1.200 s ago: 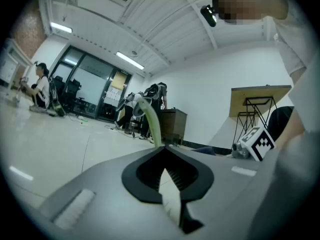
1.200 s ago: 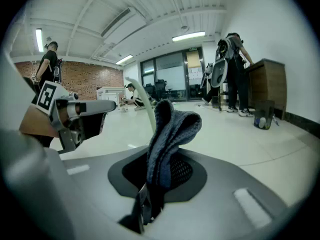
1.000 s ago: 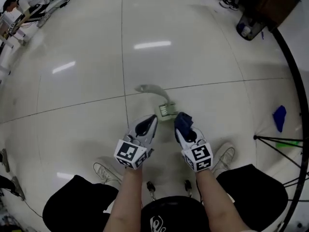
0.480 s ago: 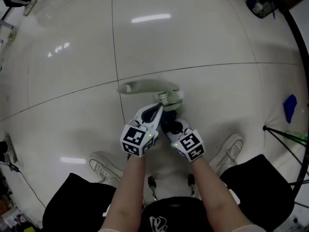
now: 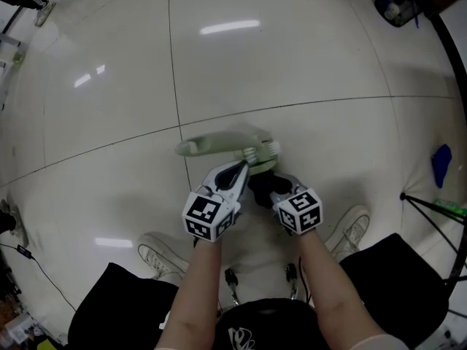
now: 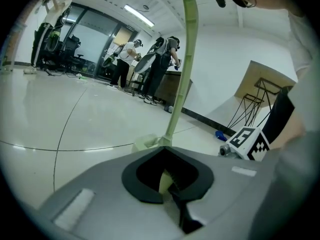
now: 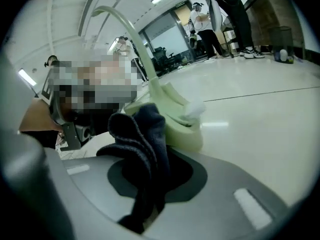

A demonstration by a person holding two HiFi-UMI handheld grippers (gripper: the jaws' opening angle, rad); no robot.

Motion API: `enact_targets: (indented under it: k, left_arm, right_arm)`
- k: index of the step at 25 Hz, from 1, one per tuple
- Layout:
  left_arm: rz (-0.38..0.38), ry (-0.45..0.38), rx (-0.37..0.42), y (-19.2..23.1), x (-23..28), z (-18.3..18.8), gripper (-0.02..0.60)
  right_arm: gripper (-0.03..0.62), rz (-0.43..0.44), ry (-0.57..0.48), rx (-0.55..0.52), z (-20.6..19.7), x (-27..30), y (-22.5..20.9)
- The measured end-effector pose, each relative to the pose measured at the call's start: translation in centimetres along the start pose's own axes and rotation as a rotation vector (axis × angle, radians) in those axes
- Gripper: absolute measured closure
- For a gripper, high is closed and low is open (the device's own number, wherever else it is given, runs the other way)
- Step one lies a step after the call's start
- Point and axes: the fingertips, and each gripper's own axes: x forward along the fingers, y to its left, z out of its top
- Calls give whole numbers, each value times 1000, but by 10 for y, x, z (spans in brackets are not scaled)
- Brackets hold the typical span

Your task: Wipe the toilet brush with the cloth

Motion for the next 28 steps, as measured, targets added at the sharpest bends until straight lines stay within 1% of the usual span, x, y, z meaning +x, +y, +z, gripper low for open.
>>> enact_targets:
  k: [2, 6, 9, 12, 15, 17, 19, 21, 23, 27, 28]
  left_arm:
    - [4, 1, 2, 0, 0, 0, 575]
    - [13, -6, -19, 1, -1, 0, 575]
    - [18, -7, -26, 1, -1, -1, 575]
    - [21, -3, -36, 0, -2, -2, 575]
    - [24, -3, -51, 0, -2, -2, 575]
    - [34, -10, -59, 1, -2, -2, 575]
    - [45, -12, -57, 0, -1, -2, 575]
    - [51, -7, -47, -3, 1, -2, 575]
    - [57, -4, -44, -4, 1, -2, 575]
    - [74, -4, -36, -5, 0, -1, 575]
    - [79, -7, -34, -5, 0, -1, 575]
  right_arm:
    - [530, -31, 10, 3, 0, -5, -16]
    - [528, -19, 28, 0, 0, -8, -32]
    - [528, -46, 37, 9, 0, -13, -46]
    - [530, -109, 27, 71, -2, -23, -68]
    - [530, -168, -10, 150, 3, -35, -93]
    - [530, -196, -28, 169, 10, -41, -108]
    - [530, -204, -41, 177, 21, -42, -120]
    - [530, -184, -62, 203, 35, -38, -128]
    - [530, -122, -57, 220, 50, -27, -130]
    - [530, 110, 42, 263, 68, 5, -108]
    - [530, 151, 72, 276, 68, 11, -103]
